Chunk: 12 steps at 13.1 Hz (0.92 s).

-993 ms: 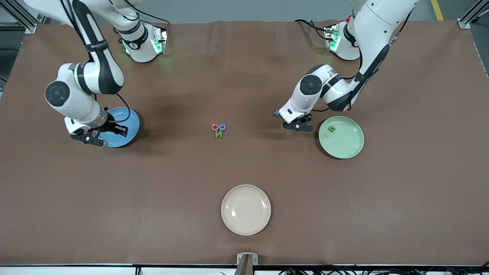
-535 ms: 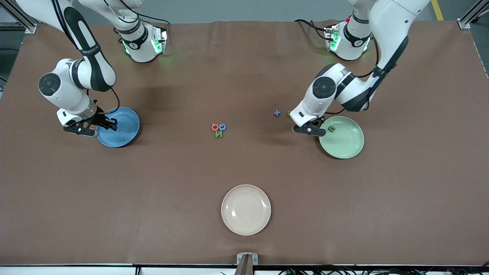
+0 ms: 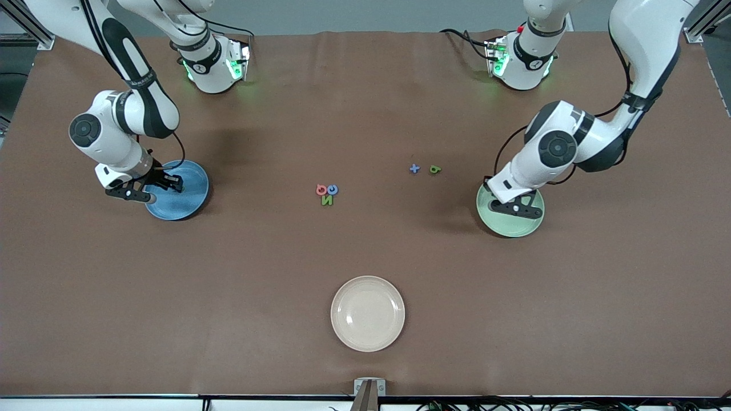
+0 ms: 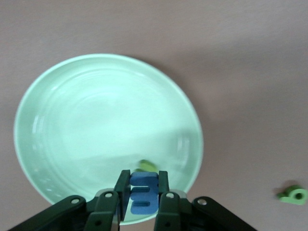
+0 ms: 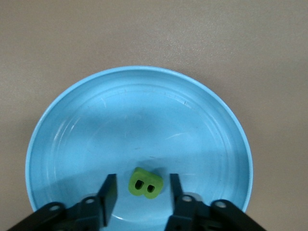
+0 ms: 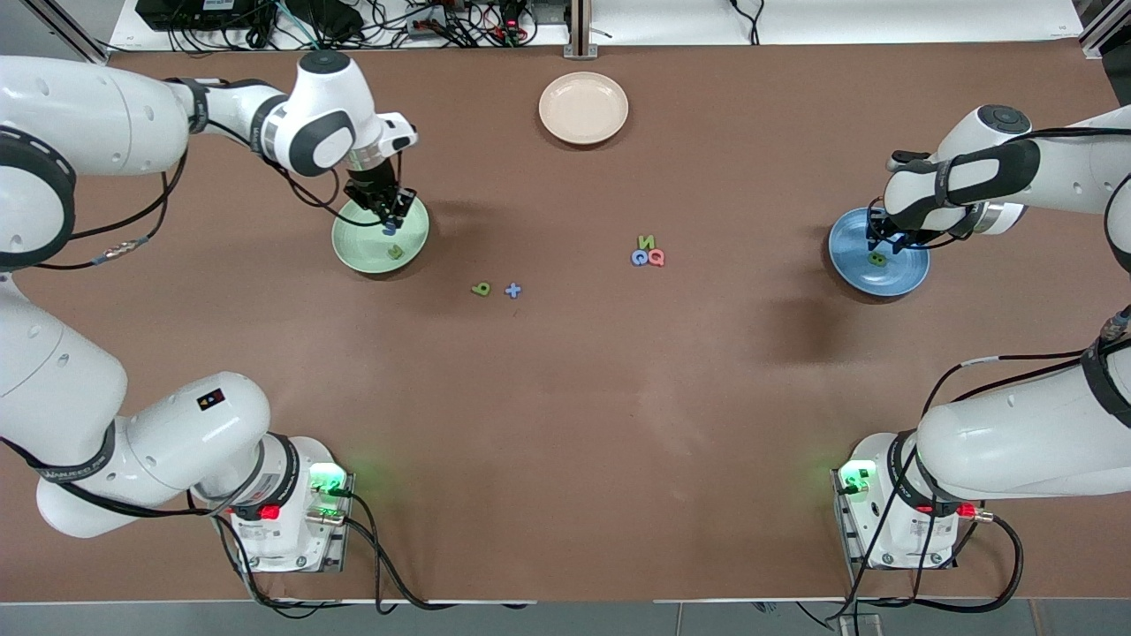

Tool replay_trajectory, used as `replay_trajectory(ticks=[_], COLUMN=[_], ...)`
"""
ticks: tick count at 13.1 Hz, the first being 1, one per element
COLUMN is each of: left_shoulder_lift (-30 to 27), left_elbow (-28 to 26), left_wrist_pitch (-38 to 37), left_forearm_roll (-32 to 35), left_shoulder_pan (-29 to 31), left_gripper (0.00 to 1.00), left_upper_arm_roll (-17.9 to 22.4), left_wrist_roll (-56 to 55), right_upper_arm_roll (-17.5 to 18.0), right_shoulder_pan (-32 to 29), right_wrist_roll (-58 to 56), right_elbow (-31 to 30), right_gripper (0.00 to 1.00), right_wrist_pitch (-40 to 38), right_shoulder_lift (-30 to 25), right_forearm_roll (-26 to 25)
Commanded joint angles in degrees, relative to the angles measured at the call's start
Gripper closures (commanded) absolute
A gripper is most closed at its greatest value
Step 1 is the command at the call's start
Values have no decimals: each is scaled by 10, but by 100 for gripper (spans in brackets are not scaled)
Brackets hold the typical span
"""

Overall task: Sort uppercase to blue plate, lowercase to green plate
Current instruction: 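Place the m on the green plate while the right gripper releases B, then grasp the green N with the right gripper while the left gripper reaches b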

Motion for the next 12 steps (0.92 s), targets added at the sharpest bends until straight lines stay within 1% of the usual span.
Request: replay_trajectory(ticks=[1, 3, 5, 7, 9, 11, 12], left_shoulder_lift=[18, 36, 51, 70, 75, 74, 73], left_elbow=[-10, -19, -26, -29, -30, -29, -28], left_wrist_pitch=[1, 7, 13, 16, 16, 16, 16], left_forearm_roll=[55, 88, 115, 139, 145, 145, 145], left_shoulder_pan=[32, 55, 66, 77, 79, 79, 79], left_gripper=[95, 94, 93, 92, 89, 81, 73], left_upper_arm_roll=[-9, -9, -9, -7, -7, -7, -7], left_wrist_roll=[1, 1, -3, -9, -10, -9, -9], right_upper_arm_roll=[10, 15, 14, 14, 14, 14, 14], right_shoulder_pan=[-11, 4, 56, 104, 153, 200, 218], right_wrist_roll=[5, 46, 136, 224, 313, 391, 419], right_elbow=[-5, -4, -1, 8, 23, 42, 52], right_gripper=[10, 9, 8, 1, 1, 1, 1], right_wrist_pitch=[6, 5, 1, 0, -2, -4, -8], right_shoulder_lift=[-5, -6, -10, -10, -10, -9, -6], right_forearm_roll=[3, 8, 8, 8, 8, 8, 8])
